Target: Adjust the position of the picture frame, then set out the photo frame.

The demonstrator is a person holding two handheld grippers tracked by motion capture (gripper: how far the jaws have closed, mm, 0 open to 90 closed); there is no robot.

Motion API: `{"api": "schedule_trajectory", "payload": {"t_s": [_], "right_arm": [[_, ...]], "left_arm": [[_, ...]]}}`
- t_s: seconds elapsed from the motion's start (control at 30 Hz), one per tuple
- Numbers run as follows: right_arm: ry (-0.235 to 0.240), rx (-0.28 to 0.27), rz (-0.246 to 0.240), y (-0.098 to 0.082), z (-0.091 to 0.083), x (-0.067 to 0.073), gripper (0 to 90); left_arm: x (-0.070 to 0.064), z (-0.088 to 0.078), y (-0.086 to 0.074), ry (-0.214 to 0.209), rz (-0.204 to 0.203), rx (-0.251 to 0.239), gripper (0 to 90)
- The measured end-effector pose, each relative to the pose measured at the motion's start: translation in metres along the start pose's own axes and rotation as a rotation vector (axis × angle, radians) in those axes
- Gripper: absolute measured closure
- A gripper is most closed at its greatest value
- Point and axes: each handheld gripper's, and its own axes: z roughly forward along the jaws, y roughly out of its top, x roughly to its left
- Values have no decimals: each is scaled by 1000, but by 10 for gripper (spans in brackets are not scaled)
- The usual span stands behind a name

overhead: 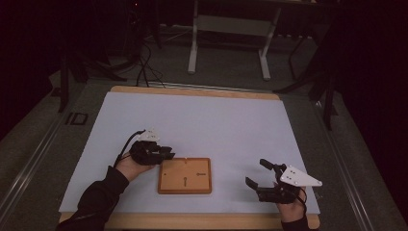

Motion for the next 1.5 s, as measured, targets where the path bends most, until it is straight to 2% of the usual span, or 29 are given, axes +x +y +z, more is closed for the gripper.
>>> {"api": "schedule_trajectory", "payload": {"t_s": [0.07,0.13,0.23,0.53,0.63,0.8,1.0,1.03,1.1,1.13,1.23,1.33,1.4,1.5], "right_arm": [[-1,7,-7,0,1,1,152],[26,19,-8,-2,4,2,150],[46,0,-30,-2,5,3,151],[31,29,-75,-1,8,7,155],[28,28,-75,-1,8,6,155],[14,18,-112,0,7,7,148],[20,1,-66,0,7,7,108],[34,4,-60,0,8,8,99],[-3,15,-52,1,11,11,99],[19,32,-43,1,12,12,99],[16,51,-66,1,15,17,99],[16,72,-53,0,16,18,102],[11,88,-48,-1,17,18,138],[15,94,-42,0,17,19,139]], "left_arm": [[-6,-2,0,-12,13,-16,668],[-11,-4,0,-22,28,-24,667],[-17,-2,-1,-36,39,-28,667],[-23,19,-5,-60,52,-9,665],[-23,23,-5,-52,56,-4,648],[-23,30,-3,-51,61,-8,648],[-22,36,-1,-49,67,-16,649],[-22,37,0,-49,68,-14,649],[-22,39,0,-51,71,-13,649],[-22,40,0,-51,73,-8,649],[-23,44,1,-52,79,-2,652],[-23,46,1,-49,84,0,664],[-22,46,1,-38,79,-4,695],[-22,47,2,-20,83,0,739]]}}
